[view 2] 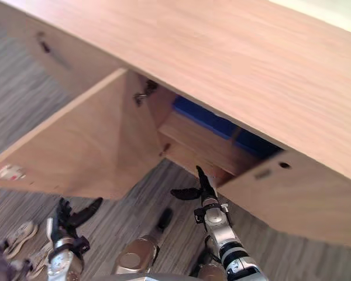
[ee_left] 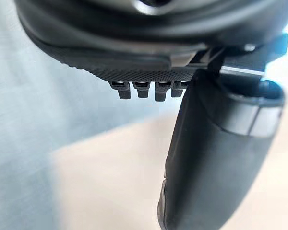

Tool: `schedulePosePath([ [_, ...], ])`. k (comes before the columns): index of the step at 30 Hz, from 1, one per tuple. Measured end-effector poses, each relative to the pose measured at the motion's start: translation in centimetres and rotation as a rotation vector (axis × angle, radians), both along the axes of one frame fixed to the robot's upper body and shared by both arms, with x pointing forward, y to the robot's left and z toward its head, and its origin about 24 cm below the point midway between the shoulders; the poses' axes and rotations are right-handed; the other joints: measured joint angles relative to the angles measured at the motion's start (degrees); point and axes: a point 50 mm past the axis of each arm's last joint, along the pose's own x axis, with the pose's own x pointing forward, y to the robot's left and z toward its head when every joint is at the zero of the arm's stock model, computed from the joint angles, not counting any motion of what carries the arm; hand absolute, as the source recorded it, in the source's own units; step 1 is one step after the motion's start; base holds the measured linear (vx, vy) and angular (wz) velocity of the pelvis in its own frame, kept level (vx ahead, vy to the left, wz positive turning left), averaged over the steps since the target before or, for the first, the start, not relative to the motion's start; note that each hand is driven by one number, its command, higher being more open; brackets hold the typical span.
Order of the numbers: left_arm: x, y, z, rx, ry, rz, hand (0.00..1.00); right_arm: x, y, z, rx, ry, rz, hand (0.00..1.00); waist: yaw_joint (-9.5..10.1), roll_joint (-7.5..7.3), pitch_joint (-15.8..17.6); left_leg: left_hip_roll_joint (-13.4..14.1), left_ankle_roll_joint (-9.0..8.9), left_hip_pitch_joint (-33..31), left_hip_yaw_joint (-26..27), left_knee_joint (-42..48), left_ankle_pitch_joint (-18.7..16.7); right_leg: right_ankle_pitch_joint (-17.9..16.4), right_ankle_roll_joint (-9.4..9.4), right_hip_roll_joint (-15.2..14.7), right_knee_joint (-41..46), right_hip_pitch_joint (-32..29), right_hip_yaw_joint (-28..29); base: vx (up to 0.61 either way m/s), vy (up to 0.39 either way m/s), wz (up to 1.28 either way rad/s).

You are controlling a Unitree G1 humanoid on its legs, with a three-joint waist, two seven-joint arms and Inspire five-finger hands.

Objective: Walk over to the cabinet, pick up the folder, carry it to the office cabinet, place the folder inside the office cabinet, then close the office cabinet door

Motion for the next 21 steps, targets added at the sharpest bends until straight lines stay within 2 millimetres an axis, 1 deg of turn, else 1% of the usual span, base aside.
schedulePosePath([
  [2,0.1,1.2,2.1,0.07,-0.076,0.021,1.0,0.3,0.3,0.1,0.0,-0.002,0.019,1.0,0.27,0.15,-0.05,-0.74,-0.06,-0.02,-2.01,0.0,0.22,-0.97,0.0,-0.13,0.06,0.85,-0.92,-0.02,-0.023,0.49],
  [3,0.3,1.6,3.2,0.105,-0.117,0.024,1.0,0.3,0.3,0.0,-0.002,0.0,0.02,1.0,0.9,0.17,-0.04,-0.92,-0.15,-0.07,-2.67,-0.01,0.24,-1.37,0.04,-0.11,0.1,1.09,-1.07,-0.04,-0.03,0.4],
  [4,0.6,1.8,3.9,0.127,-0.144,0.019,1.0,0.3,0.2,0.0,-0.004,0.002,0.02,1.0,1.03,0.19,-0.05,-1.13,-0.44,-0.18,-3.33,-0.01,0.14,-1.85,0.27,-0.19,0.39,1.15,-1.35,-0.04,-0.026,0.37],
  [7,1.8,1.2,6.3,0.175,-0.242,-0.034,1.0,-0.1,-0.4,-0.6,-0.024,0.033,0.023,1.0,0.81,0.21,-0.05,-1.38,-0.95,-0.73,-5.24,-0.02,0.49,-3.17,0.34,-0.05,1.17,1.14,-2.05,-0.07,-0.043,0.33],
  [10,3.0,0.4,7.8,0.217,-0.292,-0.122,1.0,-0.7,-0.6,-1.1,-0.038,0.056,0.04,1.0,0.15,0.23,-0.05,-0.9,-1.27,-0.84,-5.62,-0.04,0.71,-3.55,0.36,0.51,1.41,1.03,-1.8,-0.08,-0.045,0.07],
  [12,3.9,0.1,8.5,0.245,-0.309,-0.176,1.0,-0.8,-0.6,-1.2,-0.042,0.061,0.051,1.0,-0.46,0.23,-0.05,-0.3,-1.44,-0.96,-5.48,-0.05,0.79,-3.56,0.35,1.06,1.42,0.77,-1.25,-0.08,-0.048,-0.09],
  [14,4.3,0.2,8.8,0.257,-0.315,-0.168,1.0,-1.2,-0.9,-1.5,-0.043,0.07,0.051,1.0,-0.74,0.19,-0.07,0.54,-1.8,-1.52,-5.14,-0.06,0.86,-3.56,0.34,1.75,1.69,-0.06,-0.5,-0.09,-0.057,-0.13],
  [20,4.0,0.8,8.8,0.29,-0.287,-0.161,1.0,-3.3,-2.2,-2.5,-0.036,0.116,0.031,1.0,-0.76,-0.24,-0.32,2.42,-2.54,-1.96,-3.74,-0.3,0.93,-3.63,0.19,2.78,2.68,-1.6,1.38,-0.07,-0.043,-0.14],
  [21,3.8,0.8,8.7,0.291,-0.281,-0.154,1.0,-3.7,-2.5,-2.7,-0.029,0.122,0.014,1.0,-0.83,-0.58,-0.58,2.76,-2.65,-1.96,-3.26,-0.31,0.9,-3.67,0.13,2.78,2.97,-1.93,1.89,-0.07,-0.012,-0.21],
])
